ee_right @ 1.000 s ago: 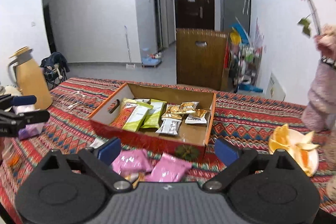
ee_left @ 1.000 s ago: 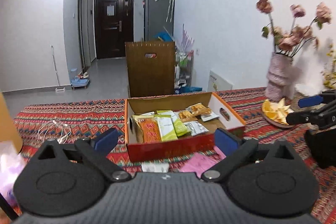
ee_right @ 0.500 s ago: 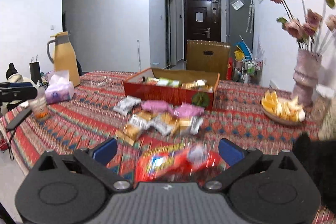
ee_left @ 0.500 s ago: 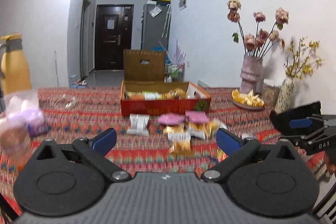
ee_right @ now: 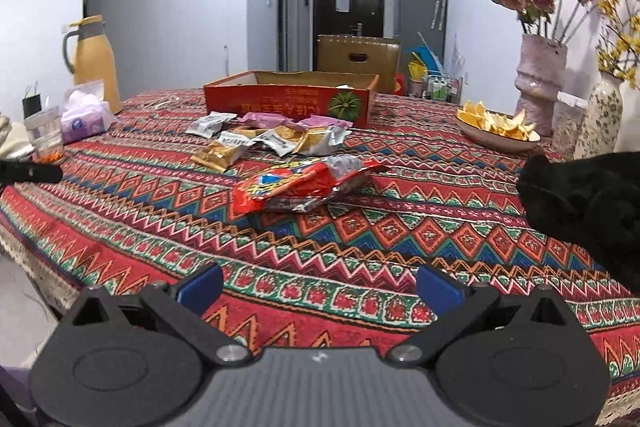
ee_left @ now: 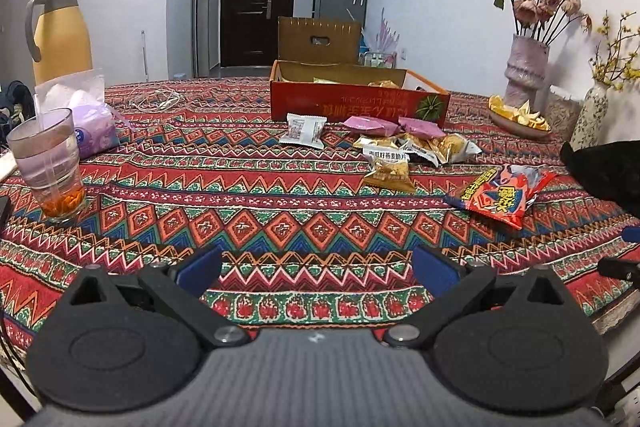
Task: Organize snacks
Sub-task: 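Withdraw both tools from the box back over the snack pile, then grasp the pumpkin-seed cracker packet with the left tool while the right tool grasps a biscuit packet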
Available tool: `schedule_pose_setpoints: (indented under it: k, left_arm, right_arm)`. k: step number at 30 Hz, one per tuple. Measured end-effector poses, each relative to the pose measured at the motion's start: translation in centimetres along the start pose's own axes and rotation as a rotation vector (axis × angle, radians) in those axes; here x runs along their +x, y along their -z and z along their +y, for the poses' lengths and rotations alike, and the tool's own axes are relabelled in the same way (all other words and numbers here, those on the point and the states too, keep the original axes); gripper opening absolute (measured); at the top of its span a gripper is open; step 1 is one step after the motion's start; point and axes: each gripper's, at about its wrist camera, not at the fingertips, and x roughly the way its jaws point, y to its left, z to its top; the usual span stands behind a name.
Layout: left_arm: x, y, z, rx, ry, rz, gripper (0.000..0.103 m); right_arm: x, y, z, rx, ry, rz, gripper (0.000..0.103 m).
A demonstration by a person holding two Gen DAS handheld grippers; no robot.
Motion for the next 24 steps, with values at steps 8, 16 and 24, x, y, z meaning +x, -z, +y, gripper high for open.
schedule_pose_setpoints:
  k: [8,16,24]
  left_arm:
    - [2.9,-0.7,-0.9,0.017,0.025,0.045,0.103]
    - [7.2,-3.6,-3.1,0.072,0.092,0.046,0.103]
    - [14.1,-6.8,-5.7,0.114,0.172,0.055,0.082]
  right_arm:
    - [2.5,-1.0,-0.4,0.025,-0.026,0.011,0.103]
    - [5.6,-4.6,-1.7,0.012,-0.033,-0.02,0.103]
    - [11.9,-10.9,-2.6,-0.173,-0.055,-0.018,0.097]
